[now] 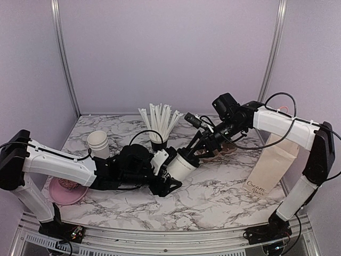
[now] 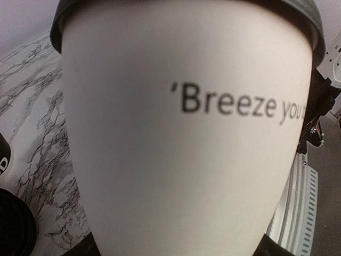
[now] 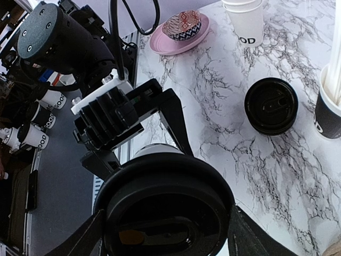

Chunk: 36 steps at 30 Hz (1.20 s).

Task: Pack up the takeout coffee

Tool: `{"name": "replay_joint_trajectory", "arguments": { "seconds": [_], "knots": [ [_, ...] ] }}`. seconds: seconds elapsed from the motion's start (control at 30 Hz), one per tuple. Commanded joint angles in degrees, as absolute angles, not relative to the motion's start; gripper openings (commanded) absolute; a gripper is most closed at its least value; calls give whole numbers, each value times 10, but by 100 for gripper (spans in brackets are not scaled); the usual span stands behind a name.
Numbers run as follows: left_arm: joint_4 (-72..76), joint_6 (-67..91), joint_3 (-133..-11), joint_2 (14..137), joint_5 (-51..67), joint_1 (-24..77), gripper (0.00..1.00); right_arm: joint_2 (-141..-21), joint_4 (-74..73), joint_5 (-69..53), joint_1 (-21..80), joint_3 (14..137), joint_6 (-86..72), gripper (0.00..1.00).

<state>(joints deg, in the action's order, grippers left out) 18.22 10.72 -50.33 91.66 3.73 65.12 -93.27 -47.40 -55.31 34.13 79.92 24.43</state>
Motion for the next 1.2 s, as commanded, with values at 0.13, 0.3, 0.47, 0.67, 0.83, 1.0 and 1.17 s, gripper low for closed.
{"name": "replay_joint_trajectory", "arguments": {
  "seconds": [0.13,0.3,0.47,0.67,0.83,1.0,1.17],
  "knots": [
    [211,109,-507,896,11,653,76,-942,-477,-549,345,821,247,67],
    [211,119,-495,896,-43,653,88,-942,-473,-504,338,841,244,66],
    [200,127,-454,872,-96,653,94,-948,-463,-417,307,874,245,68],
    [152,143,-426,835,-120,653,94,-980,-451,-244,291,929,269,68],
    [139,148,-427,819,-116,653,94,-1015,-437,-146,289,959,278,69],
    [137,153,-431,820,-108,653,94,-1060,-429,-76,287,993,281,69],
    [137,157,-432,823,-101,653,94,-1087,-414,-53,285,1021,280,70]
  ]
}}
